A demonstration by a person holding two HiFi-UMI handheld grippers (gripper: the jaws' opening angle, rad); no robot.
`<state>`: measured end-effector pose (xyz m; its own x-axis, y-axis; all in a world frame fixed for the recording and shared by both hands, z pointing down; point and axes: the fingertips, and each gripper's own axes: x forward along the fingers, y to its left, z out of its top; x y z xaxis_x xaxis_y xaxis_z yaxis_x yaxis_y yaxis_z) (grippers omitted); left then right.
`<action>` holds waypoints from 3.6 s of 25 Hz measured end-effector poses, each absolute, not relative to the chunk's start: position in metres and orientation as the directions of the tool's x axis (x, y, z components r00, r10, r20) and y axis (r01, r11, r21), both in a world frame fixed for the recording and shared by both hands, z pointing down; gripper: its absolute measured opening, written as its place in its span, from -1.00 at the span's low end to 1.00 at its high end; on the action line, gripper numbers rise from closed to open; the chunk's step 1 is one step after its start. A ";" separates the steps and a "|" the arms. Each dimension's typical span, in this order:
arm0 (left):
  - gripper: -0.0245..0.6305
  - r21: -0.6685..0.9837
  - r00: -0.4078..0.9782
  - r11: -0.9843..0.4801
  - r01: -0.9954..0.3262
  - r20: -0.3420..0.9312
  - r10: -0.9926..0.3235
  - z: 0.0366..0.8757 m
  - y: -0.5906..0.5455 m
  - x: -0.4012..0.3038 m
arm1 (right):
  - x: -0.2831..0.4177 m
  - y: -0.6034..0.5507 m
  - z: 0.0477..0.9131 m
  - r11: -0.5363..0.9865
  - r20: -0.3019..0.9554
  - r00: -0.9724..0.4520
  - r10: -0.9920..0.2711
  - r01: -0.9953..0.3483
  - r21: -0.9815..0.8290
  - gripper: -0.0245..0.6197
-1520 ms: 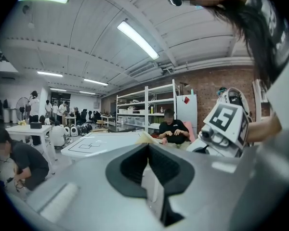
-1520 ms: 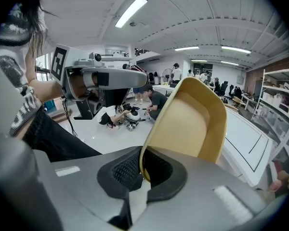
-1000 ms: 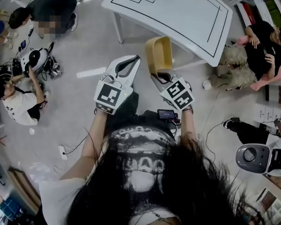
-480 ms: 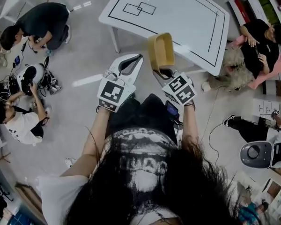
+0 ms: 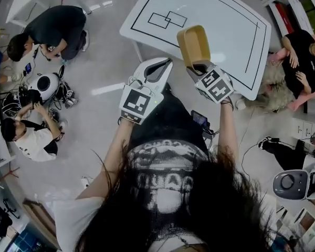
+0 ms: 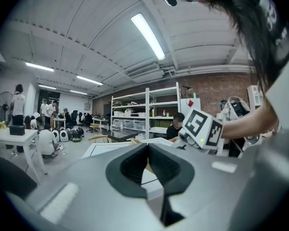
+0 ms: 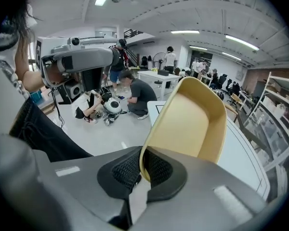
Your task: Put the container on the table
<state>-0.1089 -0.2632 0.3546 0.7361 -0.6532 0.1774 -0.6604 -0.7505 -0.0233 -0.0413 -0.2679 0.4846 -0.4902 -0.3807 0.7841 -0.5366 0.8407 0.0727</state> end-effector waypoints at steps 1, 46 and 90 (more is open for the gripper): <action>-0.93 -0.023 0.725 -0.739 -0.673 0.175 -0.666 0.355 -0.278 -0.113 | -0.043 -0.285 0.488 0.849 0.792 -0.486 -0.371 -0.523 0.077 -0.88; -0.93 0.023 0.530 -0.543 -0.840 0.256 -0.809 0.389 -0.523 -0.141 | -0.014 -0.680 0.552 0.940 0.893 -0.349 -0.283 -0.288 0.185 -0.67; -0.93 -0.055 0.704 -0.732 -0.680 0.231 -0.671 0.360 -0.190 -0.107 | -0.058 -0.205 0.408 0.694 0.424 -0.624 -0.657 -0.720 0.016 -0.86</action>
